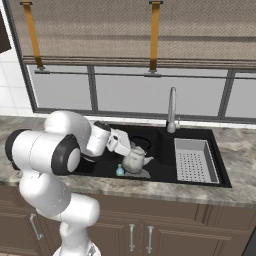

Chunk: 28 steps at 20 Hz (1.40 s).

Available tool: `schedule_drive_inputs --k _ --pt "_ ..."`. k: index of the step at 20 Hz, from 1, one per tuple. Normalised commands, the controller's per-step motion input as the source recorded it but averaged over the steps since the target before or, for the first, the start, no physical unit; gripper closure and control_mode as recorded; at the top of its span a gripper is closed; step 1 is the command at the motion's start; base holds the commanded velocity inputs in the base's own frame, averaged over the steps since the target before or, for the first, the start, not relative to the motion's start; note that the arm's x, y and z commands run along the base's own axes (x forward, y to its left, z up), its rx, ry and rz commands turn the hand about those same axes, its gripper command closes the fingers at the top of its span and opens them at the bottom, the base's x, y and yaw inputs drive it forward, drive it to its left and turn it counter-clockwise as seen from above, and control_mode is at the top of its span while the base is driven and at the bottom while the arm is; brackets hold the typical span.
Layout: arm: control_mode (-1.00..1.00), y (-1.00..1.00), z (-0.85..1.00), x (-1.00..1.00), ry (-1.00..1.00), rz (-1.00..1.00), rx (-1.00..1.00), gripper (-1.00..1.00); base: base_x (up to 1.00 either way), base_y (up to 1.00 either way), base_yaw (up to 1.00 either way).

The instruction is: Open the cabinet, pick the kettle from the cabinet, and place it in the sink.

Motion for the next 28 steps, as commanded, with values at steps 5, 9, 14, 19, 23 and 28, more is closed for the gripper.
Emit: schedule_drive_inputs --k 5,9,14,19,23,28 --pt "-1.00 0.06 -0.08 0.03 0.06 -0.13 0.03 1.00 0.00 0.00 0.00" --pt "-1.00 0.00 -0.12 0.01 0.09 -0.11 0.04 1.00 0.00 0.00 0.00" --pt "-1.00 0.00 -0.18 0.00 0.09 -0.09 0.03 1.00 0.00 0.00 0.00" --pt "-1.00 0.00 -0.21 0.00 0.04 -0.04 0.03 1.00 0.00 0.00 0.00" --pt "-1.00 0.00 -0.26 -0.03 0.01 -0.01 0.01 1.00 0.00 0.00 0.00" --pt "-1.00 0.01 -0.33 -0.12 0.00 0.00 0.01 1.00 0.00 0.00 0.00"
